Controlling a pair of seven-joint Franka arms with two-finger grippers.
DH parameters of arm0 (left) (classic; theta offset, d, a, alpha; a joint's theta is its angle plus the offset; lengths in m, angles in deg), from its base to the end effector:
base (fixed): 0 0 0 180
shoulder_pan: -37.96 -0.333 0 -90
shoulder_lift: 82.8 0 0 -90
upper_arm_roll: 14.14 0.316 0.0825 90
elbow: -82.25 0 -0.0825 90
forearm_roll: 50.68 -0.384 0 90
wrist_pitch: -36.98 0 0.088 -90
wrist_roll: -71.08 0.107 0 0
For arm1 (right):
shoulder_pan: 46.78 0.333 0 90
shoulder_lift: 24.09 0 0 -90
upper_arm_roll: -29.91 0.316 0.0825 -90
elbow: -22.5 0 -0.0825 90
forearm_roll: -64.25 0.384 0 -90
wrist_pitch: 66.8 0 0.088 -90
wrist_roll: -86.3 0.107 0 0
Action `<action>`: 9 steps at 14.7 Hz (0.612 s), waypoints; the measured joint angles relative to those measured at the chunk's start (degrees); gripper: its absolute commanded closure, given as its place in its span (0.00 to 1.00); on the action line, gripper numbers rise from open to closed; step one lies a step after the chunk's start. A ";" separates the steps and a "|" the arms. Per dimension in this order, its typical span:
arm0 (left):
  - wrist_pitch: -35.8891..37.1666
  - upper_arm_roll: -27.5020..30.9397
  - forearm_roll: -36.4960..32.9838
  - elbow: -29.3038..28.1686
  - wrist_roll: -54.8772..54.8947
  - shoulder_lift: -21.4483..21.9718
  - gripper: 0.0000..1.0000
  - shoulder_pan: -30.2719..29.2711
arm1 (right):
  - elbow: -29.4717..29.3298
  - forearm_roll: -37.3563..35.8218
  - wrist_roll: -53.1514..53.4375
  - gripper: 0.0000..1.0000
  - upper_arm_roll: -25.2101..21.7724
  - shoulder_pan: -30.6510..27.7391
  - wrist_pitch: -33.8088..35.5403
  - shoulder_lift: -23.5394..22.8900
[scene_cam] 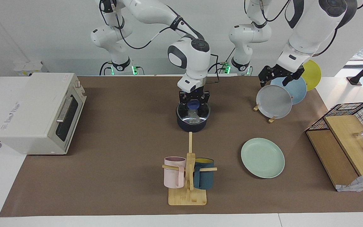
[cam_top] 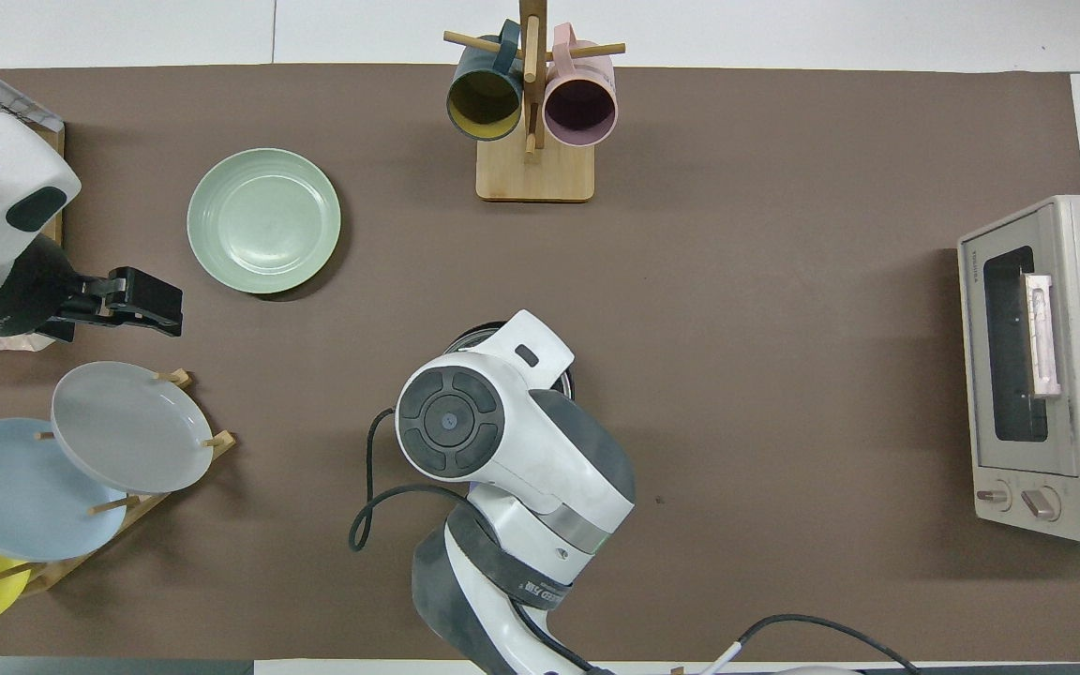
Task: Transfer vermicelli from plate to pot
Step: 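Lower the glass lid onto the black pot with the right gripper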
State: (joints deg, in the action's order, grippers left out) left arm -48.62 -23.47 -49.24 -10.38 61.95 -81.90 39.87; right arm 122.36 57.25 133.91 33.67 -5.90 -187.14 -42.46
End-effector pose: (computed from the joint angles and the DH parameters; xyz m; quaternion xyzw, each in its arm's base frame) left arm 0.5289 -0.1087 0.6053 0.9983 -0.0186 -0.0547 0.0016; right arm 0.4670 0.4482 0.3949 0.9989 0.0021 0.0441 0.0161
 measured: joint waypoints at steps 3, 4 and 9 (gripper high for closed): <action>0.00 0.00 0.01 0.00 0.00 0.00 0.00 0.00 | -0.01 -2.21 0.00 0.31 0.01 0.23 0.00 0.00; 0.00 0.00 0.01 0.00 0.00 0.00 0.00 0.00 | -0.01 -3.07 0.00 0.31 0.01 0.50 0.00 -0.02; 0.01 -0.04 0.03 0.00 0.00 0.00 0.00 0.00 | -0.03 -3.70 0.00 0.21 0.00 1.05 0.03 -0.02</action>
State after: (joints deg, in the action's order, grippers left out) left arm -48.61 -23.50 -49.21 -10.38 61.96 -81.90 39.87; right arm 122.33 53.56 133.92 33.68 -4.86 -187.11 -42.47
